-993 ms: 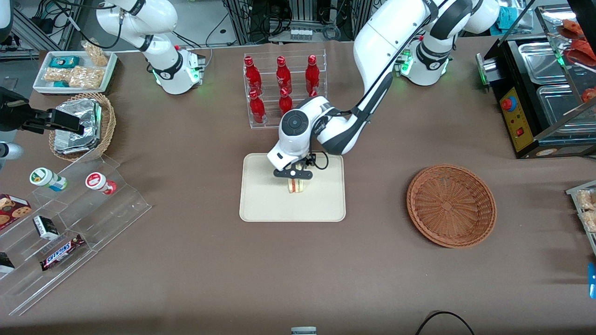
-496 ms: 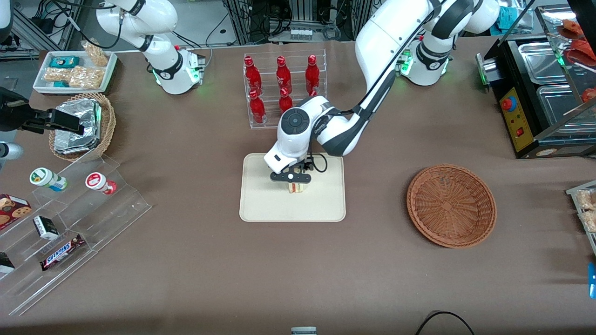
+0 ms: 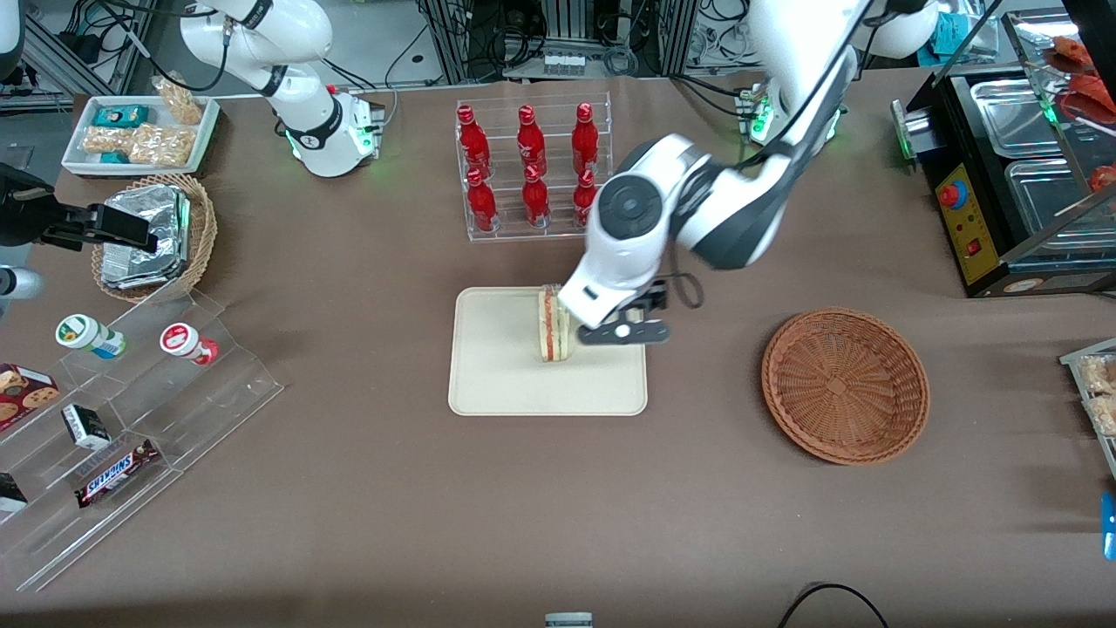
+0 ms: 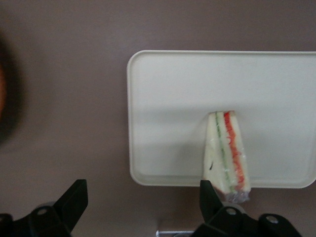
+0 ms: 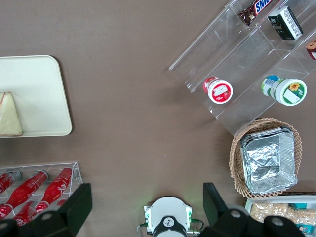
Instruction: Place sandwich from basket to tray
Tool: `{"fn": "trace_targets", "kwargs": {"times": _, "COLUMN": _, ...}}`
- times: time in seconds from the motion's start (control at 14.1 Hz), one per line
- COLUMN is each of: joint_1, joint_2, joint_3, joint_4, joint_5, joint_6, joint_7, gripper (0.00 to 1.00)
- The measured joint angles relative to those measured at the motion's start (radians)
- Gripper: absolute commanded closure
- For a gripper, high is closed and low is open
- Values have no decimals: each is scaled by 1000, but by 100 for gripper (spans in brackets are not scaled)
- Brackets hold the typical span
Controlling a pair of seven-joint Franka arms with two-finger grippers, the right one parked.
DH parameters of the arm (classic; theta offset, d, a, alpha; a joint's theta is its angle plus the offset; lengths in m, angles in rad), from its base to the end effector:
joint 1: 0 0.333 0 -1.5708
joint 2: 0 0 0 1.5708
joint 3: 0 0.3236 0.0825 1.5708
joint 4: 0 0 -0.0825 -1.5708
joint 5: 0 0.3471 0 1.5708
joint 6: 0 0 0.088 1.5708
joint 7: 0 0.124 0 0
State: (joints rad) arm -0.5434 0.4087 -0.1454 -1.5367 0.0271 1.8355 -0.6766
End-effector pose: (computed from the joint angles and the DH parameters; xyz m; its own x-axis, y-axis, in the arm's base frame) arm 0.4966 -0.3896 0.4162 0.9947 -0.0098 -0.1024 -0.0140 -0.9991 -0.0408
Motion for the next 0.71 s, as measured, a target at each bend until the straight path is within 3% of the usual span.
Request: {"fn": "trace_targets", "kwargs": {"times": 0.71, "joint_1": 356, "joint_2": -332, "joint_3": 12, "joint_4": 0, "joint_5": 1, "joint_6": -560, "joint_7": 546, "gripper": 0}}
